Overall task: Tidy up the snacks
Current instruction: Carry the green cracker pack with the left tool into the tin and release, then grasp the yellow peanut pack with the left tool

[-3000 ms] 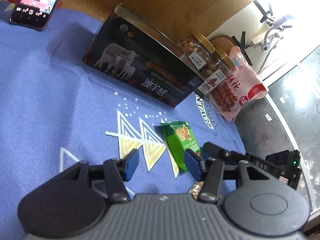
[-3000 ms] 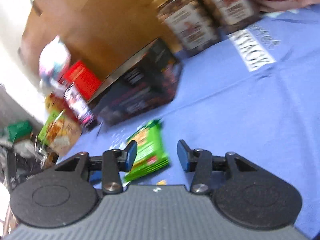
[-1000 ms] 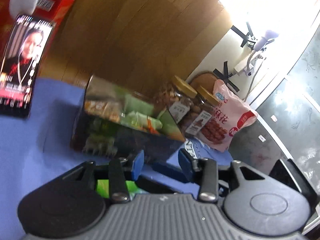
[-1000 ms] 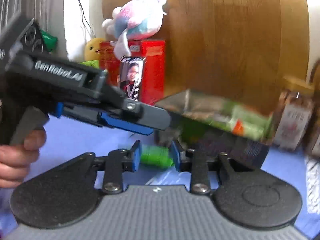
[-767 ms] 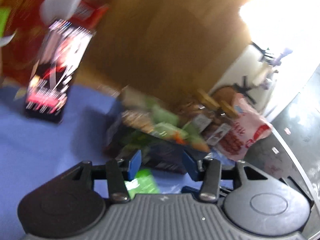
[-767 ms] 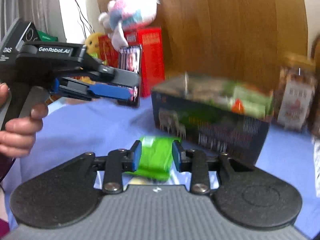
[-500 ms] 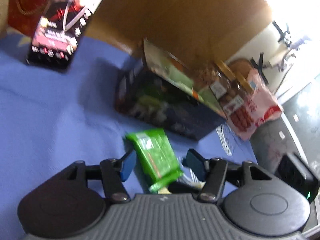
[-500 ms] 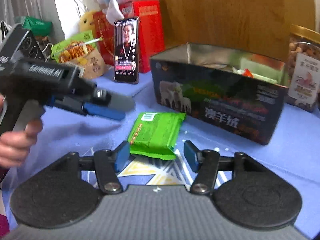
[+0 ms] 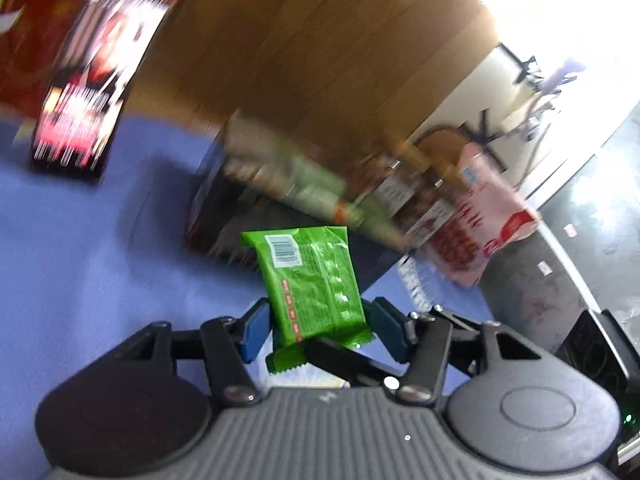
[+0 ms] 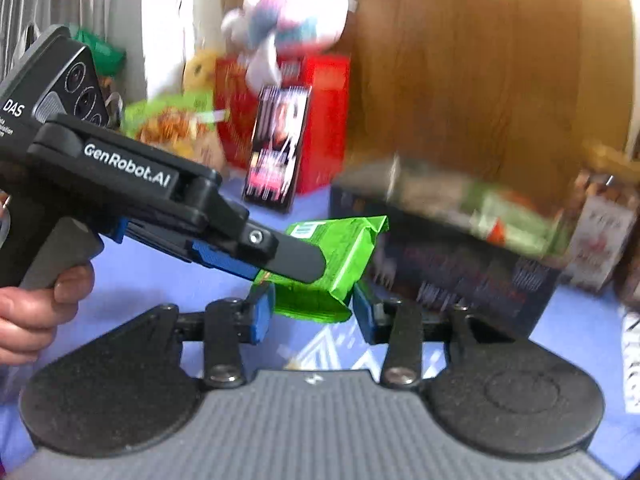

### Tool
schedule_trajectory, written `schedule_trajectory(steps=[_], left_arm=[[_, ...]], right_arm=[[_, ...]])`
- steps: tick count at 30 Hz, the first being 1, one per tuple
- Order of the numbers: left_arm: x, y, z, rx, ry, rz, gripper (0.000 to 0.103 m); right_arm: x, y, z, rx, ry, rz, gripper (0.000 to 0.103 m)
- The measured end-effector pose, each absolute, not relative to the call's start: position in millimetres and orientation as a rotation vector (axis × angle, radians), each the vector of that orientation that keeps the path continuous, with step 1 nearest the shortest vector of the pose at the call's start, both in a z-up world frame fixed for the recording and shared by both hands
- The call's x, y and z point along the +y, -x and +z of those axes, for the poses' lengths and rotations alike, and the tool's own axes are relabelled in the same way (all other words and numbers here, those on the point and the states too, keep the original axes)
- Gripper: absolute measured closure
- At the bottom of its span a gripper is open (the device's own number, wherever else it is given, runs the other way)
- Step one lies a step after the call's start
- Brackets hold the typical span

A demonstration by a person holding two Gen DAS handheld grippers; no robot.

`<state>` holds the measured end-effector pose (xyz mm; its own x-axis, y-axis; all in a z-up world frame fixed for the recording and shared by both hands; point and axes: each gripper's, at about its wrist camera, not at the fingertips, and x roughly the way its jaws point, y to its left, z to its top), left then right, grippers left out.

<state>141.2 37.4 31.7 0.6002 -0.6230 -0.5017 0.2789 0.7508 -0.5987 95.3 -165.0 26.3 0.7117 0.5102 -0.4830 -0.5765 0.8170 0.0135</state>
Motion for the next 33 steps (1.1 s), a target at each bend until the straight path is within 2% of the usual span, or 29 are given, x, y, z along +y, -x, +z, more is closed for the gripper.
schedule_trajectory(steps=[6,9,12,22,25,30,32,33], left_arm=[[5.4,-201.9,65.5,0.720,0.414,-0.547,0.048],[-11.9,-236.2,62.5,0.741,0.409,-0.535,0.043],[-23.8,-247.7,52.0,0.768,0.386,-0.502,0.043],[18.4,-156.7,43.9,0.710,0.460,-0.605,0.041],[23.3,-121.3,28.5,0.764,0.505,-0.664,0.041],[3.1,-83.5,-7.8,0.892,0.544,-0.771,0.041],[-10.1,-75.5,-18.2,0.923,0.540,-0.800,0.036],[-15.4,-73.3,-22.7,0.937,0.529,-0.793,0.030]], right_arm=[[-175.0,-153.7,44.5,0.420,0.119,0.495,0.057],[-185.9,-178.0,41.1,0.443,0.096,0.427,0.054],[-202.1,-179.9,34.9,0.471,0.055,0.369,0.054],[-286.6,-73.5,24.0,0.513,-0.236,0.492,0.052],[-304.8,-35.5,5.8,0.579,-0.345,0.518,0.051],[-304.5,6.3,-17.7,0.671,-0.274,0.487,0.043],[-297.3,11.4,-24.3,0.685,-0.221,0.476,0.042],[-291.6,15.6,-24.9,0.663,-0.180,0.476,0.040]])
